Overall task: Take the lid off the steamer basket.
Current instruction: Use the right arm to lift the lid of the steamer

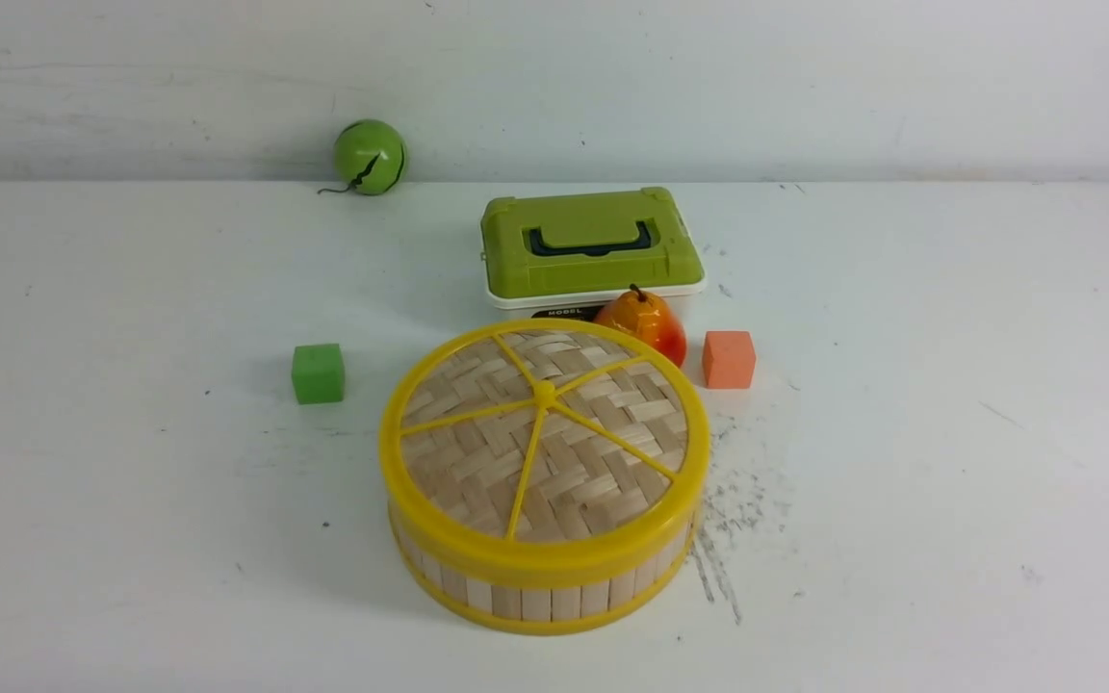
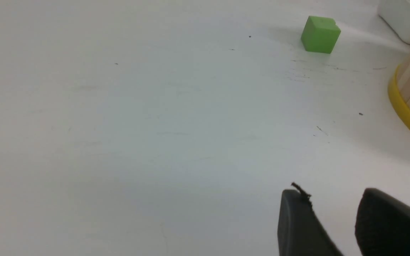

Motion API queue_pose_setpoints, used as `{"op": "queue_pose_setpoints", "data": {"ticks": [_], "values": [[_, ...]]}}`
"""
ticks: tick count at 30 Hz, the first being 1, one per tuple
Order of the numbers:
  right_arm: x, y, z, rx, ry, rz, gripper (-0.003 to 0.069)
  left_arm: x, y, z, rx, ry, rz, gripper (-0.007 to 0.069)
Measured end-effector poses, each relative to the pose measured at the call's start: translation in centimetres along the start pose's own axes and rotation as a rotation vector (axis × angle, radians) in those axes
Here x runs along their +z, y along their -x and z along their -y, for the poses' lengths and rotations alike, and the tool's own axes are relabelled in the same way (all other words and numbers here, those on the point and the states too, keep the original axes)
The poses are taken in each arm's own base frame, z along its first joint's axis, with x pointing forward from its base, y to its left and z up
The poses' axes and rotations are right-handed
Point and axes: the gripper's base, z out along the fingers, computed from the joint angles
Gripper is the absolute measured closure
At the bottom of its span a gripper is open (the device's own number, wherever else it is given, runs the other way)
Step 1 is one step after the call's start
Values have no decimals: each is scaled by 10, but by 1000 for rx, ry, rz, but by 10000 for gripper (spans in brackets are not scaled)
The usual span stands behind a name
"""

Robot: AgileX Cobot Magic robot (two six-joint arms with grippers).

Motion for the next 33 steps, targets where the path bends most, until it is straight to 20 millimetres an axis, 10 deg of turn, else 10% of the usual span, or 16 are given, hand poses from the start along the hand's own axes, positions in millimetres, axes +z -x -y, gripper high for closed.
{"op": "queue_pose_setpoints", "data": {"ticks": [7, 16, 33], "values": [[57, 65, 8, -186, 70, -471, 680, 0, 0, 0, 0, 0, 0, 385], [122, 96, 1, -267, 229, -688, 666, 0, 0, 0, 0, 0, 0, 385], [263, 81, -102, -528, 296, -888, 659, 0, 0, 0, 0, 0, 0, 385]]}}
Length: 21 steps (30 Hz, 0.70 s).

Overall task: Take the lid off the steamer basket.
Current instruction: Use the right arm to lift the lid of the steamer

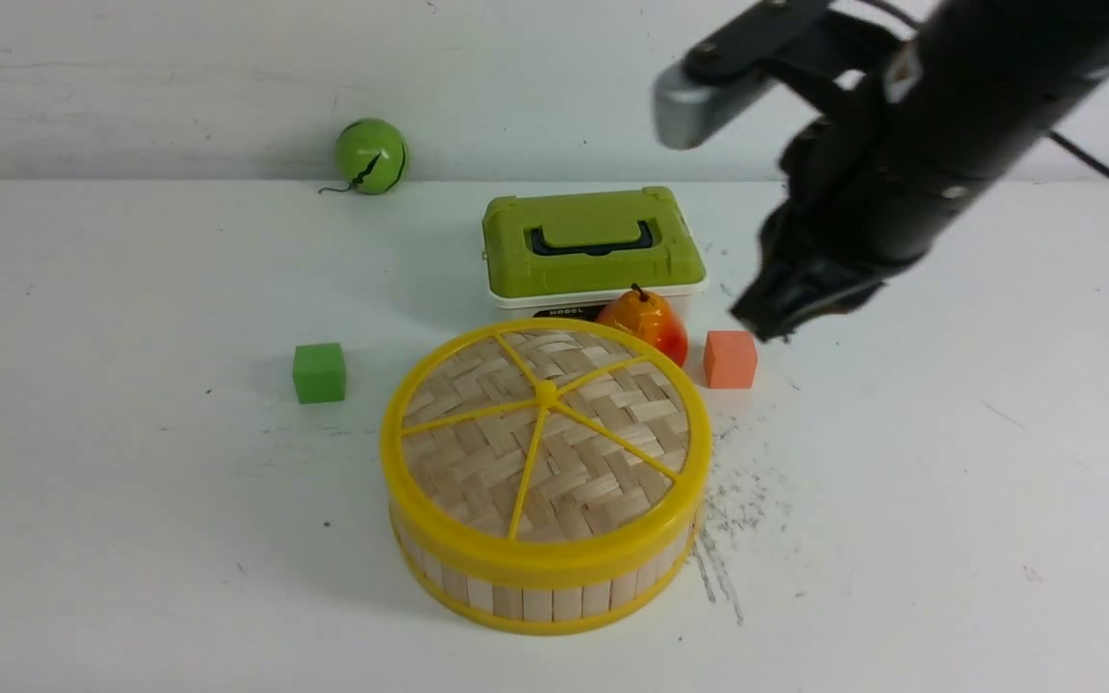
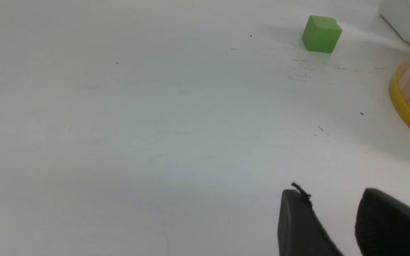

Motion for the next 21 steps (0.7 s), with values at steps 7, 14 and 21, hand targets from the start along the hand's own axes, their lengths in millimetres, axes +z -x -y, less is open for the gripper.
{"op": "queue_pose_setpoints", "data": {"ticks": [7, 14, 21], "values": [[56, 51, -16, -64, 32, 4, 592, 0, 0, 0, 0, 0, 0, 385], [107, 66, -13, 24, 31, -41, 371, 0, 0, 0, 0, 0, 0, 385], [148, 68, -9, 84, 15, -43, 208, 0, 0, 0, 0, 0, 0, 385]]}}
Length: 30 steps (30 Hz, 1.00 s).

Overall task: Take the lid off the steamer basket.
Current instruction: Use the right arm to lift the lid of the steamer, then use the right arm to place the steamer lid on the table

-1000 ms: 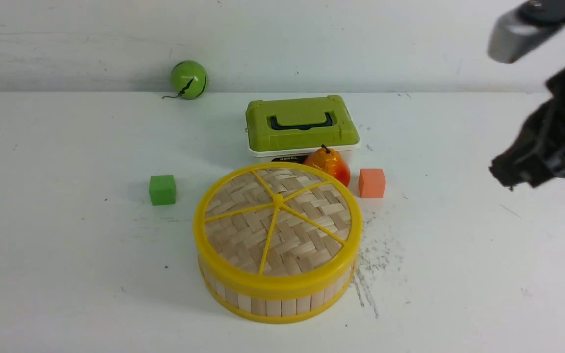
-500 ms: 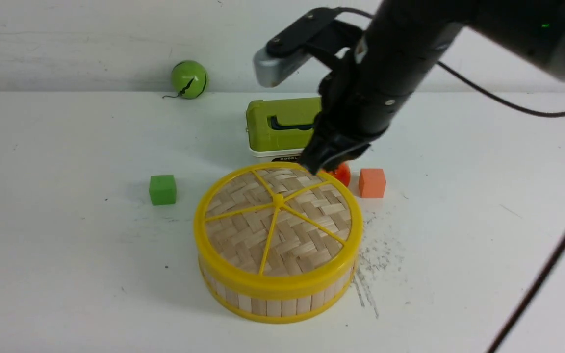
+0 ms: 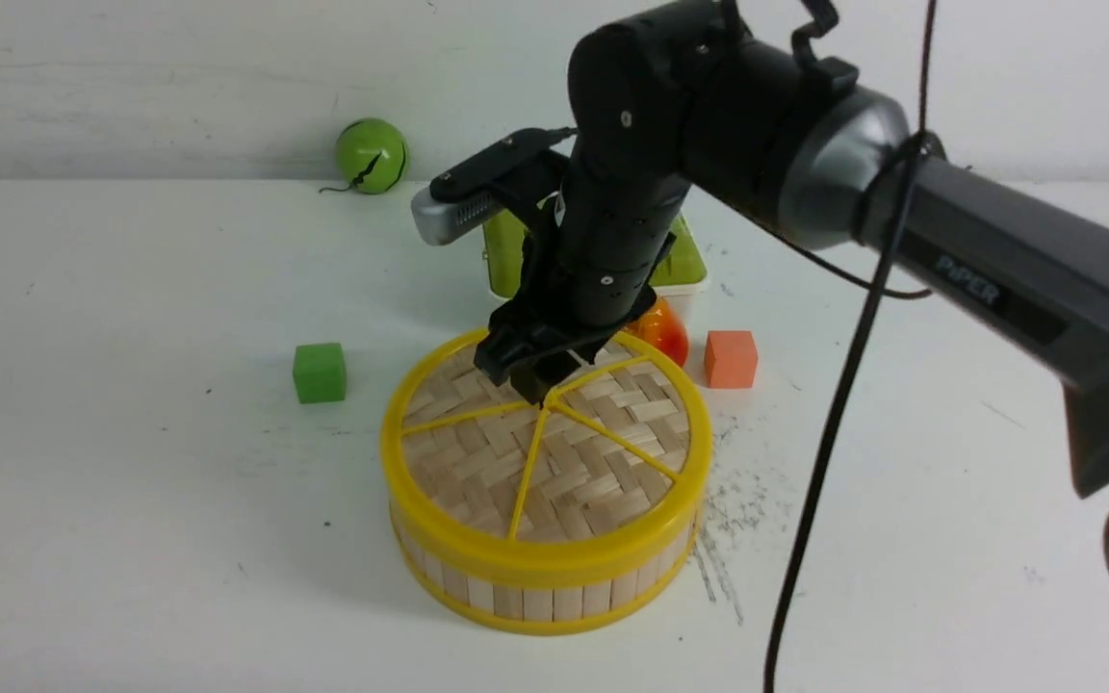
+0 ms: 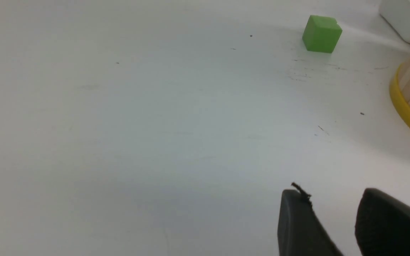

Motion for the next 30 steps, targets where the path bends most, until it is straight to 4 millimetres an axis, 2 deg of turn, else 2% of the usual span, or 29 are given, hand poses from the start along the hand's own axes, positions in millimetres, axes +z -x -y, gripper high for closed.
{"op": "queue_pose_setpoints", "data": {"ticks": [4, 9, 15, 17, 19, 23, 25, 26, 27, 28, 30], "values": [[10, 2, 1, 1, -2, 13, 207, 0, 0, 0, 0, 0, 0, 385], [21, 0, 1, 2, -1, -7, 265, 0, 0, 0, 0, 0, 0, 385], [22, 0, 0, 4, 5, -13, 444, 0, 0, 0, 0, 0, 0, 385], [19, 1, -1, 4, 9, -11, 546, 0, 0, 0, 0, 0, 0, 385], [17, 2, -1, 4, 11, -13, 552, 0, 0, 0, 0, 0, 0, 385], [5, 6, -1, 1, 13, -2, 551, 0, 0, 0, 0, 0, 0, 385], [-18, 10, -2, -4, 7, 25, 551, 0, 0, 0, 0, 0, 0, 385], [-20, 11, -2, -5, 7, 26, 551, 0, 0, 0, 0, 0, 0, 385], [-43, 14, -2, -18, -6, 73, 551, 0, 0, 0, 0, 0, 0, 385], [-46, 14, -2, -25, -8, 80, 551, 0, 0, 0, 0, 0, 0, 385], [-73, 15, -2, -57, -26, 129, 551, 0, 0, 0, 0, 0, 0, 385]]}}
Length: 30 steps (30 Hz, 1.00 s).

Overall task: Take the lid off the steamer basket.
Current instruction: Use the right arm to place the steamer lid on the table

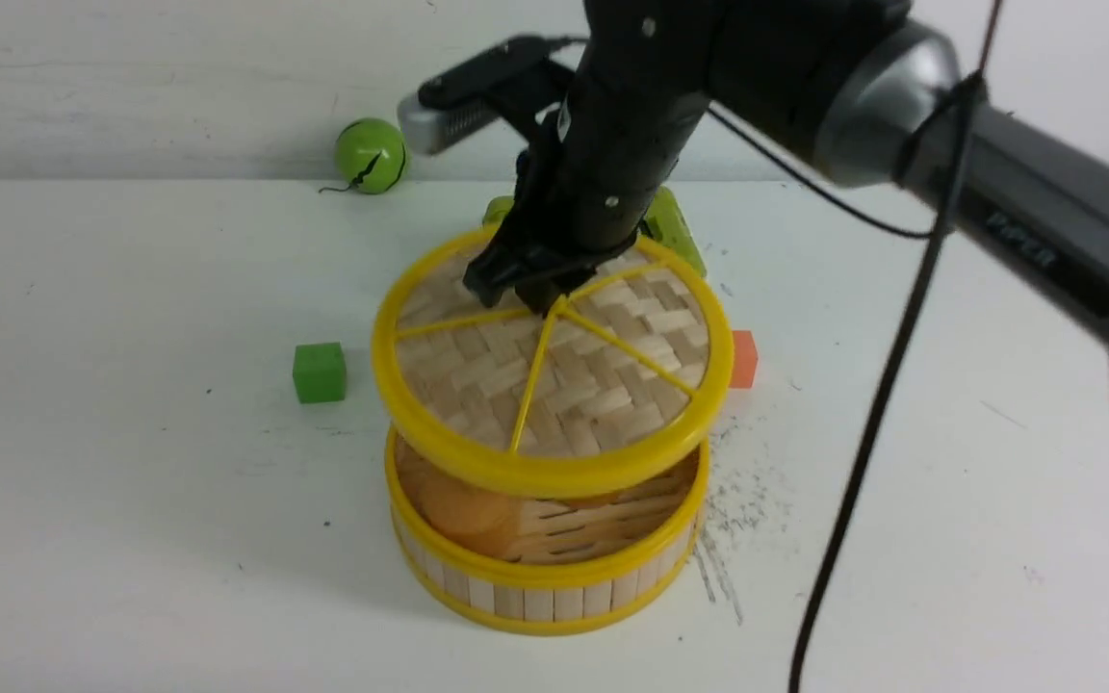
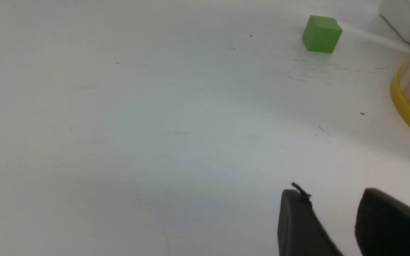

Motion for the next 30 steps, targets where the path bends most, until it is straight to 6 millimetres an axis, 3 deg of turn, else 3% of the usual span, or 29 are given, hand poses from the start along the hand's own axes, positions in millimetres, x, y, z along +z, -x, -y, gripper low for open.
{"op": "queue_pose_setpoints", "data": {"ticks": [3, 5, 9, 12, 16, 19, 22, 30], "values": [[-46, -4, 6, -11, -33, 61, 551, 0, 0, 0, 0, 0, 0, 385], [-58, -8, 11, -1, -42, 68, 551, 0, 0, 0, 0, 0, 0, 385], [-91, -44, 46, 88, -99, 28, 551, 0, 0, 0, 0, 0, 0, 385], [-96, -79, 74, 181, -129, -48, 551, 0, 0, 0, 0, 0, 0, 385], [-87, -125, 101, 320, -118, -146, 551, 0, 0, 0, 0, 0, 0, 385], [-76, -148, 117, 410, -112, -145, 551, 0, 0, 0, 0, 0, 0, 385], [-49, -177, 135, 507, -141, -96, 551, 0, 0, 0, 0, 0, 0, 385], [5, -217, 147, 571, -192, -73, 551, 0, 0, 0, 0, 0, 0, 385]]}}
